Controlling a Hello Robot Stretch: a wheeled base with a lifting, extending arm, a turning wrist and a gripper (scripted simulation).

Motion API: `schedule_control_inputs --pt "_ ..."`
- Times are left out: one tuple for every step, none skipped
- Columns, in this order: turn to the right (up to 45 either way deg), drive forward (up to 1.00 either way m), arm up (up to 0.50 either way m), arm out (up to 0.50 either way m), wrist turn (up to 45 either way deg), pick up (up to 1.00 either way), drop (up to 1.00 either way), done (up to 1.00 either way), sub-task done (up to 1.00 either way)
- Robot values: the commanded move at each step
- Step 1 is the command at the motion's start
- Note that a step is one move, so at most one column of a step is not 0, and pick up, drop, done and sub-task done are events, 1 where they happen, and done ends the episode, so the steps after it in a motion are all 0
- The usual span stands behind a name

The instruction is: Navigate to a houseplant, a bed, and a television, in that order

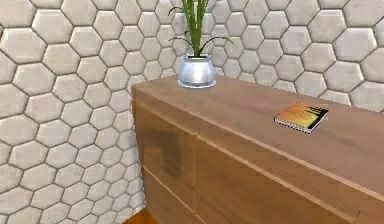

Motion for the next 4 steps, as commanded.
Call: schedule_control_inputs --pt "0.0 0.00 0.00 0.00 0.0 0.00 0.00 0.00 1.00" --pt "-45.0 0.00 0.00 0.00 0.0 0.00 0.00 0.00 0.00" --pt "-45.0 0.00 0.00 0.00 0.0 0.00 0.00 0.00 0.00" --pt "-42.0 0.00 0.00 0.00 0.0 0.00 0.00 0.00 0.00"
